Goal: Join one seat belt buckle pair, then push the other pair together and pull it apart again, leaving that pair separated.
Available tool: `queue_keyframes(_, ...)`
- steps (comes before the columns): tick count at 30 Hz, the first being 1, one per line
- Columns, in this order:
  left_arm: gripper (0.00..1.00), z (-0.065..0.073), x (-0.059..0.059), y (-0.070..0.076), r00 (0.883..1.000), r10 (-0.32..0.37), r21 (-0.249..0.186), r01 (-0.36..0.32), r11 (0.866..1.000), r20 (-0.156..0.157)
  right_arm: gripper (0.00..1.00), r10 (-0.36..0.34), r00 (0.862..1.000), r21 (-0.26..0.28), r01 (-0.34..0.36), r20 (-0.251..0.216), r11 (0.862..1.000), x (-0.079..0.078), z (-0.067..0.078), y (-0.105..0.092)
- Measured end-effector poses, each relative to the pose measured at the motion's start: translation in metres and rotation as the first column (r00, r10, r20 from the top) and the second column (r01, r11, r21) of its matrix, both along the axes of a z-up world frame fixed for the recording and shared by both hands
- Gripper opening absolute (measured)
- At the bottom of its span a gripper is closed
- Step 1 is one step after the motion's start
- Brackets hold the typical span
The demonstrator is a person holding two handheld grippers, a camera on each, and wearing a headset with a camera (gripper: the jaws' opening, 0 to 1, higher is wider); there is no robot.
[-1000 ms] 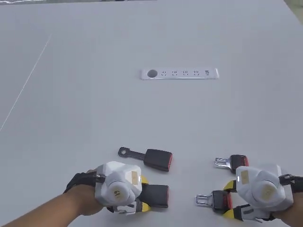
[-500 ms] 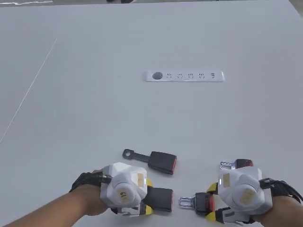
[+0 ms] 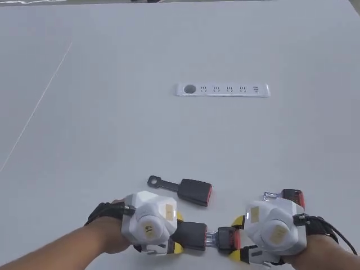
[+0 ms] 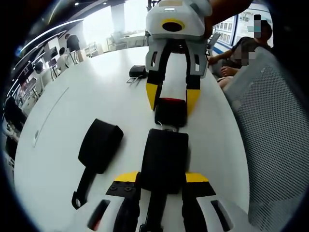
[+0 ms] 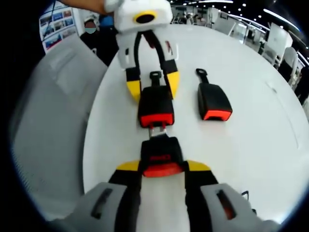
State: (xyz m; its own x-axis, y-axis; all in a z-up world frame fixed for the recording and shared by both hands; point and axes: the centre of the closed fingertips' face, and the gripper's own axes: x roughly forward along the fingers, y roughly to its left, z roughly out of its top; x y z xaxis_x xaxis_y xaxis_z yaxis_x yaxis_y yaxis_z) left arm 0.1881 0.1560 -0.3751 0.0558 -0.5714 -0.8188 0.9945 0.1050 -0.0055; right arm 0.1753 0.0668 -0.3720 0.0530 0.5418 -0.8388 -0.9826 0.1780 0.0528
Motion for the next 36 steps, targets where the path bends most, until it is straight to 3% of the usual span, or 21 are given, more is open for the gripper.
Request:
queue_keyframes(6, 0.33, 0.0, -0.001, -0.001, 1.0, -0.008, 0.003, 0.008, 1.0, 0.001, 0.34, -0.008, 1.0, 0.037, 0.008, 0.008, 0.999, 0.001, 0.002, 0.006)
queue_keyframes(12, 0.33, 0.001, -0.001, -0.001, 1.0, -0.001, 0.003, 0.001, 1.0, -0.002, 0.34, 0.0, 1.0, 0.022, -0.001, 0.007, 1.0, 0.002, 0.002, 0.011)
queue_keyframes(19, 0.33, 0.0, -0.002, -0.001, 1.0, -0.001, 0.005, 0.001, 1.0, -0.002, 0.34, -0.041, 0.999, 0.022, 0.04, 0.015, 0.999, 0.001, 0.001, 0.012)
queue_keyframes(20, 0.33, 0.0, -0.002, -0.001, 1.0, 0.001, 0.007, -0.001, 1.0, -0.003, 0.34, -0.072, 0.997, 0.059, 0.071, 0.006, 0.996, 0.001, 0.002, 0.02)
queue_keyframes(21, 0.33, 0.0, -0.002, -0.002, 1.0, 0.001, 0.008, -0.001, 1.0, -0.002, 0.33, -0.075, 0.997, 0.059, 0.074, 0.015, 0.996, 0.001, 0.001, 0.024)
queue_keyframes(22, 0.33, -0.001, -0.002, -0.001, 1.0, 0.004, 0.009, -0.004, 1.0, -0.005, 0.34, -0.086, 0.996, -0.003, 0.086, 0.029, 0.996, 0.004, -0.001, 0.017)
queue_keyframes(23, 0.33, -0.001, -0.002, -0.001, 1.0, 0.008, 0.007, -0.008, 1.0, -0.008, 0.34, -0.076, 0.997, 0.024, 0.076, 0.016, 0.997, 0.003, -0.001, 0.024)
queue_keyframes(26, 0.33, -0.003, -0.002, -0.002, 1.0, 0.006, 0.008, -0.006, 1.0, -0.008, 0.34, -0.082, 0.996, 0.036, 0.082, 0.015, 0.996, 0.003, -0.001, 0.021)
queue_keyframes(36, 0.33, -0.002, 0.0, -0.002, 1.0, 0.008, 0.006, -0.008, 1.0, -0.009, 0.34, -0.079, 0.997, 0.033, 0.078, 0.019, 0.996, 0.003, -0.002, 0.022)
